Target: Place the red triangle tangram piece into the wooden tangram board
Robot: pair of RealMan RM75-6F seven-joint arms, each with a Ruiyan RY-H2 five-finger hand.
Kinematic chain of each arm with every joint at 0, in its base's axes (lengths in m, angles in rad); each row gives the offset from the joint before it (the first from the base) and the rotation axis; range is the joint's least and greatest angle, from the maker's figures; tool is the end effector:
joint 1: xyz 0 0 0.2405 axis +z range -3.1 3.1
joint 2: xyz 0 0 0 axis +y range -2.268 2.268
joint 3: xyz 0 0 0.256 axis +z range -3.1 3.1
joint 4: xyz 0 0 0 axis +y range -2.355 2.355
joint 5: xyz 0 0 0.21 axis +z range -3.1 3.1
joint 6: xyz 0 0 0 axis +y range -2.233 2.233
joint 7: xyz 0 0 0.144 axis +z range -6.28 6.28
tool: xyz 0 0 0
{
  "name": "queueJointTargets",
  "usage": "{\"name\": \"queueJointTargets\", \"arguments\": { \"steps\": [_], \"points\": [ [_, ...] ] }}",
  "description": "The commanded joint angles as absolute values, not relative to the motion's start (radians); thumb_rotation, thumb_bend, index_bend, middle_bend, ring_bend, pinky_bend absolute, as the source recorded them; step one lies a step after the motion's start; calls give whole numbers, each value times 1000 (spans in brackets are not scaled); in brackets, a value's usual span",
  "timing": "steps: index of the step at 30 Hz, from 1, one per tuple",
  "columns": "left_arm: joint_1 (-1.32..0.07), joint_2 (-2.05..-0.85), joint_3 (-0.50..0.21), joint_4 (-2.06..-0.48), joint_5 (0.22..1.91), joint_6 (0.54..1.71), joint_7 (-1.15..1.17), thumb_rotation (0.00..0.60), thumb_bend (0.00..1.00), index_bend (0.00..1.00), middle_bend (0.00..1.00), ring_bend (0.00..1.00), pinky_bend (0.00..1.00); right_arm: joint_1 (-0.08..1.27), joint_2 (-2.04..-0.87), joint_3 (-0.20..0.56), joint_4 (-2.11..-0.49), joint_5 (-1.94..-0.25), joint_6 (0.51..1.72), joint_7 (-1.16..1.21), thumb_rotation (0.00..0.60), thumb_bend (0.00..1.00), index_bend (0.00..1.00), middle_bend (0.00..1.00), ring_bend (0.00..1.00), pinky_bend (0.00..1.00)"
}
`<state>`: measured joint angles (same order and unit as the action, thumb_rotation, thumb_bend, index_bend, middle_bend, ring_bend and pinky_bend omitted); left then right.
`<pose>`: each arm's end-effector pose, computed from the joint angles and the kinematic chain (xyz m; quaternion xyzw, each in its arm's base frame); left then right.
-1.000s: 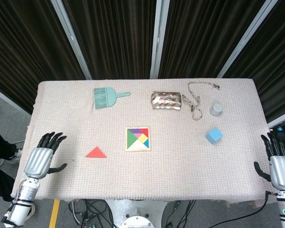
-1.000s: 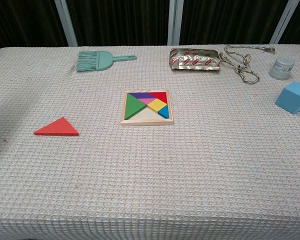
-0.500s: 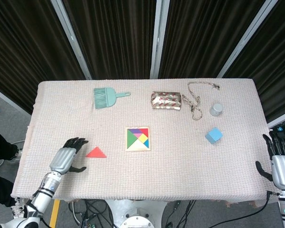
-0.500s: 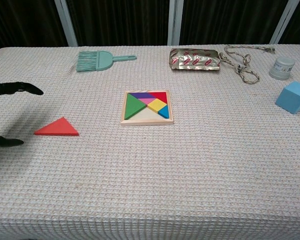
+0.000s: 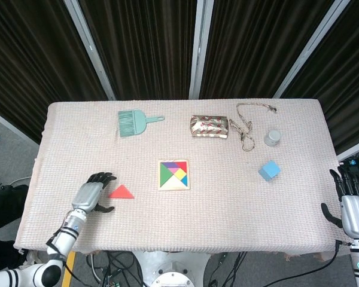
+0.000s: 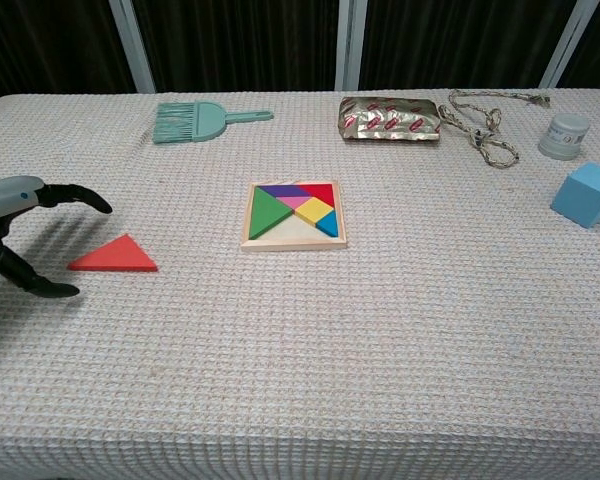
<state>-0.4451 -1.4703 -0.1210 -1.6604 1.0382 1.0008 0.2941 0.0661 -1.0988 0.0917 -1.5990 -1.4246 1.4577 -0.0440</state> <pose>-0.2271 0.2623 -0.0062 -0.6548 -0.5413 -0.3162 0.4221 -0.3262 -0.1837 0.1739 0.5768 -0.3833 0.3547 0.6282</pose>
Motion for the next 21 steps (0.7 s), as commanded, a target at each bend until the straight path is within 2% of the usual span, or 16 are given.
{"name": "queueJointTargets", "arguments": {
  "steps": [1,12,21],
  "points": [
    [-472,-1489,-134,-1666,973,1000,348,600,154,196,80,0,1,66,-1098,92,-1598,-1424,1458,-42,600,247,0,0,0,0],
    [-512,-1521,-149,-1645,897,1006,375,600,213,234,80,0,1,65,-1100,91,-1590,-1419,1455,-36,600,247,0,0,0,0],
    [-531,-1531,-149,-1651,874,1020,385,600,219,244,80,0,1,65,-1102,91,-1586,-1414,1452,-33,600,247,0,0,0,0]
  ]
}}
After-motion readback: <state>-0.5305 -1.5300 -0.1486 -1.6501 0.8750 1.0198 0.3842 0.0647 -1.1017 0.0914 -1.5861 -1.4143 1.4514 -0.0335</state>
